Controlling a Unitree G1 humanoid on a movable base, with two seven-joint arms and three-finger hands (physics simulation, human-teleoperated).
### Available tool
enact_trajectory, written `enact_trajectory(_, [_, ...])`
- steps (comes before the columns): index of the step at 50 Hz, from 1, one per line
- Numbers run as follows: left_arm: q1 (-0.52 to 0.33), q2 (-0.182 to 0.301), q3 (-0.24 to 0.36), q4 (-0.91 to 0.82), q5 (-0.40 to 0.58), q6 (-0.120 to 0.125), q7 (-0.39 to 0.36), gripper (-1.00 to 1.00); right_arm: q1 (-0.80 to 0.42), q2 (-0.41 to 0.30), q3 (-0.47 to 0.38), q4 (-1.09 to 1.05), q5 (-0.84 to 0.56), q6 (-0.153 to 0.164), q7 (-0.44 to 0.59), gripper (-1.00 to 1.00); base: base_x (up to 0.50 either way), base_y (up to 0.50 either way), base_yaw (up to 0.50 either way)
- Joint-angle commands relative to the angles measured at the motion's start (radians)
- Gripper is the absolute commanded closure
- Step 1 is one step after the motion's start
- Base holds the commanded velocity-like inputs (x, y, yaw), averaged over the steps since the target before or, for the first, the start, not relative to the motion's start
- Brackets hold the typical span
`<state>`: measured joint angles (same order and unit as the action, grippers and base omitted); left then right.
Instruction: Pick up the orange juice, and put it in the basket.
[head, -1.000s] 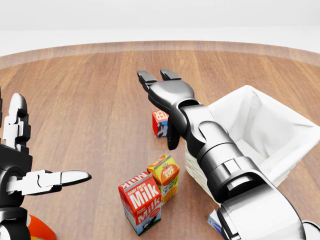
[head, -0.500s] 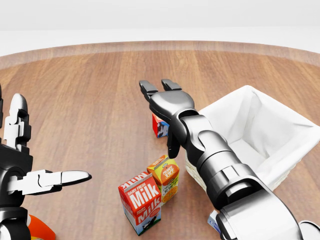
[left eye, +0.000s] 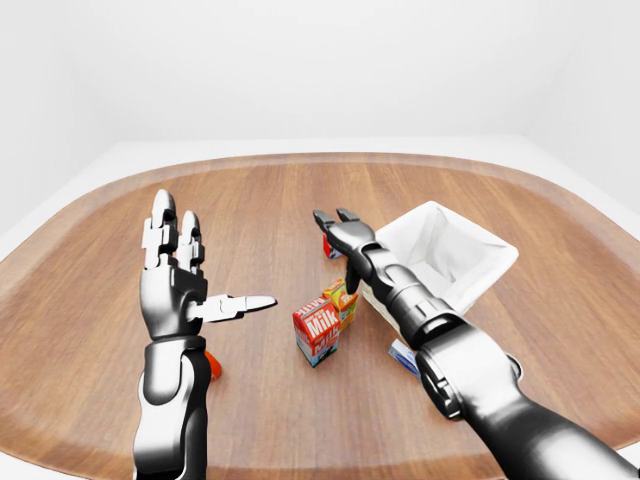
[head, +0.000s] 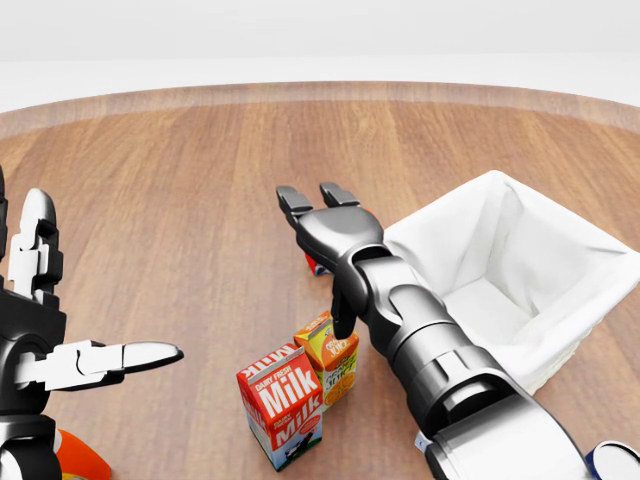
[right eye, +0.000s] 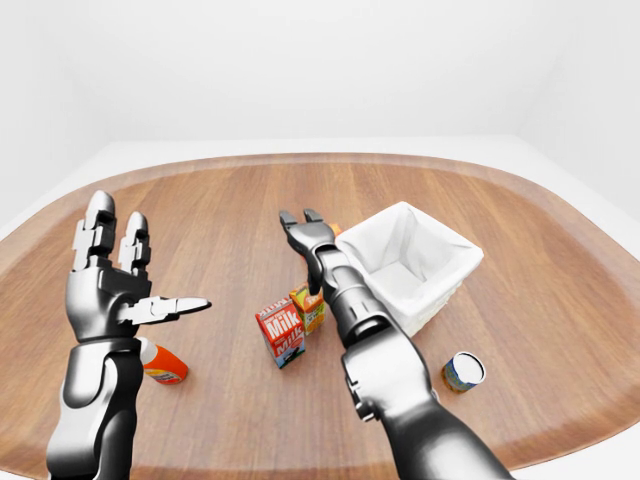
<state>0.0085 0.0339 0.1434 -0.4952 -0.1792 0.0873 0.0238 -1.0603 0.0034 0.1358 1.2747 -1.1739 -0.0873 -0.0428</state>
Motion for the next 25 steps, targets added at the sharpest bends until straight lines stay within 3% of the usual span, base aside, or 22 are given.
enact_trajectory(1, [0.002,-0.001,0.0,-0.003,0.0,0.0,-0.001,-1.0,0.019,0.01,0.005,0.018,-0.015,0.0,-0.025,-1.0,0.0,0.0,0.0])
enact_trajectory(25, [0.004,-0.001,0.001,-0.006,0.0,0.0,-0.002,-1.0,0.064,0.013,0.002,0.036,-0.023,0.0,-0.046,-1.0,0.0,0.0,0.0])
